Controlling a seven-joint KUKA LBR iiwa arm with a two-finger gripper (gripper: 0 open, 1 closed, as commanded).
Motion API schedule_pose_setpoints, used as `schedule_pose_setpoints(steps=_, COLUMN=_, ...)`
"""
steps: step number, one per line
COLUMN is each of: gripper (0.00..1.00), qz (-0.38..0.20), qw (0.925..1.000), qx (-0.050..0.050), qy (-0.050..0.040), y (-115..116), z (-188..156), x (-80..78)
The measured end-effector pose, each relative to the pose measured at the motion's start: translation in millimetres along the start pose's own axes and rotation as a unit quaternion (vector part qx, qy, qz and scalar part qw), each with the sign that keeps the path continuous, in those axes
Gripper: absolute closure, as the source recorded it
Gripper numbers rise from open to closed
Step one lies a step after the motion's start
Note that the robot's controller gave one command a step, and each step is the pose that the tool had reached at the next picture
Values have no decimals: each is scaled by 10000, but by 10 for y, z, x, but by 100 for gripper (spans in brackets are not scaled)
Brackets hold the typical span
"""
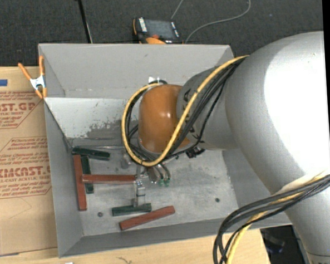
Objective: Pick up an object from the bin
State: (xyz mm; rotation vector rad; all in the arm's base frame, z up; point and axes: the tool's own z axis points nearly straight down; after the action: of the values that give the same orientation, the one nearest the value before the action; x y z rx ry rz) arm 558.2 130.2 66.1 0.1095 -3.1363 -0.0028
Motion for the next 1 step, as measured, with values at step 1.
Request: schedule_pose_setpoints(steps=1, gripper=100, qz=21, qw=10000, qx=4, qy=-27, y=-29, z=-38, x=-15)
